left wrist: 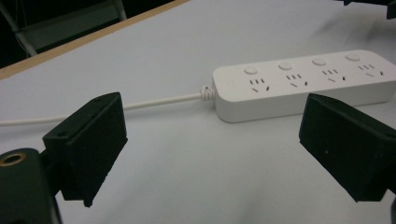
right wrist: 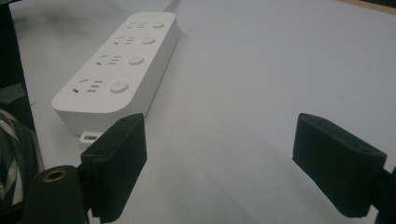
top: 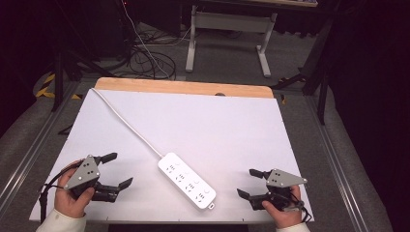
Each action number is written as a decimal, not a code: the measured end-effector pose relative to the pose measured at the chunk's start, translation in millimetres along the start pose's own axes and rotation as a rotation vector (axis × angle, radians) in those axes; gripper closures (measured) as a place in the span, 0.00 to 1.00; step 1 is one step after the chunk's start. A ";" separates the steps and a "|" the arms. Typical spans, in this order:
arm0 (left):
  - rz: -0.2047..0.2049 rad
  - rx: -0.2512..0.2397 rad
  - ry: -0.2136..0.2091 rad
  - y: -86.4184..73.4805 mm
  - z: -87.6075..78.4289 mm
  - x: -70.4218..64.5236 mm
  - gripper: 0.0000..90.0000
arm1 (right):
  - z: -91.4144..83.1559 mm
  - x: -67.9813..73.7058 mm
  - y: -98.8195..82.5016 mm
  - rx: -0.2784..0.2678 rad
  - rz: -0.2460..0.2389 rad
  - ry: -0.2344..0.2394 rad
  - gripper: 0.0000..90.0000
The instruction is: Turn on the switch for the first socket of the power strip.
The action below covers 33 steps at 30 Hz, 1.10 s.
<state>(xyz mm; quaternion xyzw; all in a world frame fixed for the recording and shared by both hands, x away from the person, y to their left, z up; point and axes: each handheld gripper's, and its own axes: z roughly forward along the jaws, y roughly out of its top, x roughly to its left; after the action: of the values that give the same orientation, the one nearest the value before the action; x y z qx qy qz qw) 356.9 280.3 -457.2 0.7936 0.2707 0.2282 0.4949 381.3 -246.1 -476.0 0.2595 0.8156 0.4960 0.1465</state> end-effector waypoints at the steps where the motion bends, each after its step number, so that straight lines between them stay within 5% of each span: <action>1: -0.002 0.004 -0.001 -2.2 -0.5 0.1 0.09 | 0.2 0.0 0.0 0.001 0.000 0.000 0.20; 9: -0.088 -0.002 -0.023 -22.7 -4.8 5.4 0.09 | 0.1 -0.7 -0.7 0.003 0.001 0.003 0.20; 16: -0.083 0.040 -0.016 -37.0 -6.8 -0.2 0.09 | 0.1 -0.8 -0.8 0.004 0.000 0.005 0.20; 23: -0.048 0.011 0.007 -33.3 -7.2 0.8 0.09 | 0.5 -0.8 -0.9 0.006 -0.005 0.004 0.19; 33: -0.102 -0.008 0.022 -31.5 -10.3 1.0 0.10 | 1.4 -0.7 -1.0 0.009 -0.006 0.005 0.19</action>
<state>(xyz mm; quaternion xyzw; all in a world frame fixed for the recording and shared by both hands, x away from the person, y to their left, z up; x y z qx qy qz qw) 344.7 299.2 -481.5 0.7741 0.3155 0.2125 0.5060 382.3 -245.9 -477.5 0.2563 0.8191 0.4924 0.1449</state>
